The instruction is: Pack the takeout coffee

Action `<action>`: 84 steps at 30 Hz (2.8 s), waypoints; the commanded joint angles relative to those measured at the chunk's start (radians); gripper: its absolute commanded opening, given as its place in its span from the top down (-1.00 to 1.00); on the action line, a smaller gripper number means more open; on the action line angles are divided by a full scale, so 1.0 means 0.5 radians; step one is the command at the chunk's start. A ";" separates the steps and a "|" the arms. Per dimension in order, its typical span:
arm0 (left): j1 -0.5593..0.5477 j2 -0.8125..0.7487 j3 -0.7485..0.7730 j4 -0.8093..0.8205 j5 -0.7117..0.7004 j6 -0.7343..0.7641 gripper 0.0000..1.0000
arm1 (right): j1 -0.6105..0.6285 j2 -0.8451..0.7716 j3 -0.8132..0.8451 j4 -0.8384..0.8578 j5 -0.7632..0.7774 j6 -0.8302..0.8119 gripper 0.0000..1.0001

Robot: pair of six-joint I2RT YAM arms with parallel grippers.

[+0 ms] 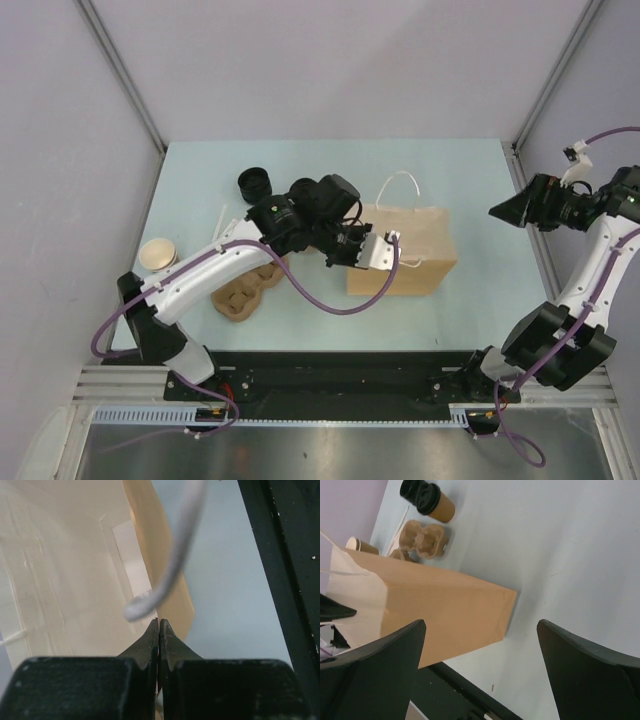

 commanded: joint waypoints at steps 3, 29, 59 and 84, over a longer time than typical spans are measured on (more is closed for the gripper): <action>-0.046 -0.098 -0.176 0.072 0.119 0.351 0.85 | 0.274 -0.151 0.084 -0.399 0.062 -0.457 -0.99; -0.052 -0.156 -0.339 0.010 0.153 0.882 0.92 | 1.538 -0.096 0.360 -0.012 0.685 -0.264 -0.98; 0.365 -0.487 -0.318 0.427 0.260 -0.150 -0.31 | 1.821 -0.188 0.130 0.150 0.980 -0.252 1.00; 1.896 -0.092 -0.928 0.986 -0.104 -2.115 -0.26 | 1.394 -0.237 -0.091 0.371 0.719 0.426 1.00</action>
